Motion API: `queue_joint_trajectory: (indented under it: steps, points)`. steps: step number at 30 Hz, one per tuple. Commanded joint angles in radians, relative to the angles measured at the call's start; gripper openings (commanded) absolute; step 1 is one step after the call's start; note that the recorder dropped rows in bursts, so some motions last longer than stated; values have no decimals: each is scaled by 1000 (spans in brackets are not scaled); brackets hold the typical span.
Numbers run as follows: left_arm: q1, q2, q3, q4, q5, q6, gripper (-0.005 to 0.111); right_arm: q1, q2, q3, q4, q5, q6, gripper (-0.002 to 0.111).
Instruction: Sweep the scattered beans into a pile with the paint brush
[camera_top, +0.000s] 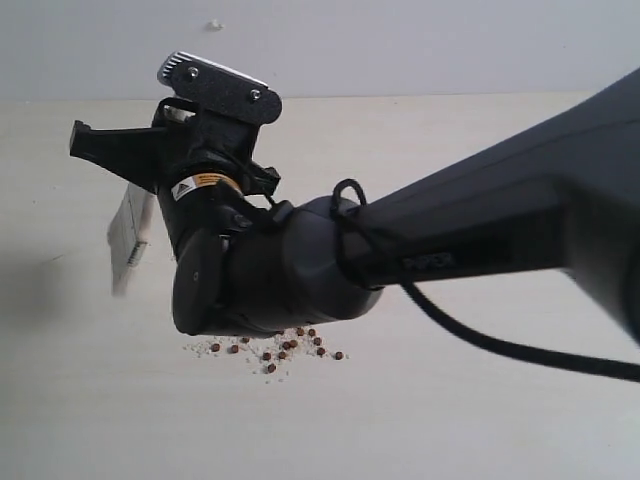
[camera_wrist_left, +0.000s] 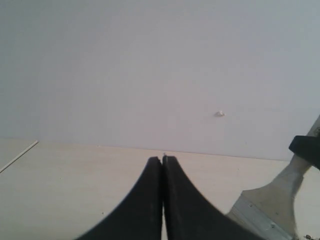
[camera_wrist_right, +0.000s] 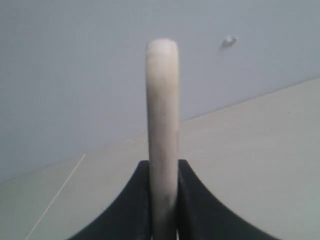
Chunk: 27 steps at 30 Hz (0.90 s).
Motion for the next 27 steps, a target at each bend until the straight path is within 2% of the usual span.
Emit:
queue_joint_trajectory:
  steps: [1,6,12,19,22,27]
  points:
    - [1,-6,3,-7,-6,-7,0,-27,99,-137,-20,-13,9,0]
    - [1,-6,3,-7,-6,-7,0,-79,203,-283,33,84,0,0]
    - [1,-6,3,-7,-6,-7,0,-131,216,-295,77,155,-35,0]
    - [1,-6,3,-7,-6,-7,0,-135,216,-295,266,153,-245,0]
    - [1,-6,3,-7,-6,-7,0,-135,214,-295,444,100,-384,0]
    - [1,-6,3,-7,-6,-7,0,-135,201,-295,589,61,-546,0]
